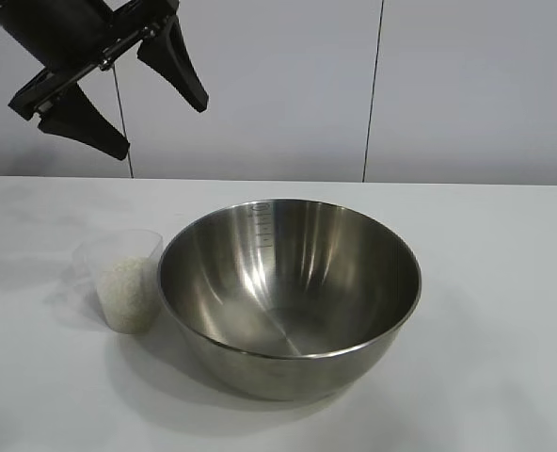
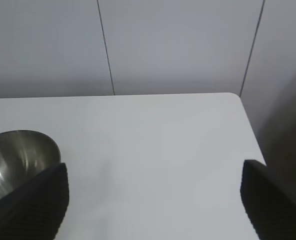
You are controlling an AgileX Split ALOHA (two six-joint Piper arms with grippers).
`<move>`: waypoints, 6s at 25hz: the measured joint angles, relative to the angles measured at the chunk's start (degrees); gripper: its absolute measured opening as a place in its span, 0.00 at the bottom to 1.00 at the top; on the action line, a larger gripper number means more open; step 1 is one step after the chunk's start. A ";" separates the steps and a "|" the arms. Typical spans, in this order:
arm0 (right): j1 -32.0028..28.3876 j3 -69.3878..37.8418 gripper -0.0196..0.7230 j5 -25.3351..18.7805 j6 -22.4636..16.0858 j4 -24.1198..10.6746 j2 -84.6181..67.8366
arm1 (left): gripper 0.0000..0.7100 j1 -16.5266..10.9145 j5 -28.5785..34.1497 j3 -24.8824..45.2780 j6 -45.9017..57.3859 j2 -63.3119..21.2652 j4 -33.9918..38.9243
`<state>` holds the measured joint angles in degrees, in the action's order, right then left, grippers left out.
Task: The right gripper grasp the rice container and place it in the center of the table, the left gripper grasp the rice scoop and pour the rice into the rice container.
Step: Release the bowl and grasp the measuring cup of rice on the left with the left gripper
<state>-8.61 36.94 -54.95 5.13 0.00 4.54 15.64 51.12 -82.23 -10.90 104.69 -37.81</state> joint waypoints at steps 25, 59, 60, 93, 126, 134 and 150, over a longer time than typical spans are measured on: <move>0.00 -10.08 0.89 -6.97 -3.59 0.67 -5.57 | 0.93 0.00 -0.15 0.00 0.00 0.00 0.00; 0.00 -10.08 0.89 -6.91 -3.61 0.67 -5.57 | 0.93 0.00 -2.82 0.00 2.39 0.00 -0.16; 0.00 -10.08 0.89 -6.91 -3.61 0.67 -5.57 | 0.93 0.00 -3.38 0.00 2.44 0.00 -0.16; 0.00 -10.08 0.89 -7.03 -3.61 0.71 -5.57 | 0.84 3.96 -101.24 62.03 0.39 -20.12 29.77; 0.00 -10.08 0.89 -6.97 -3.61 0.71 -5.57 | 0.73 3.93 -117.11 65.76 -6.23 10.84 29.61; 0.00 -10.08 0.89 -6.97 -3.66 0.71 -5.57 | 0.73 3.84 -117.11 60.91 -7.28 14.41 31.05; 0.00 -10.08 0.89 -7.03 -3.66 0.71 -5.57 | 0.73 -4.05 -117.11 55.16 -4.26 14.56 44.64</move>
<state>-8.61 26.86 -61.98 1.46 0.71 -1.03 11.60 -65.99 -27.07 -15.16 119.25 6.83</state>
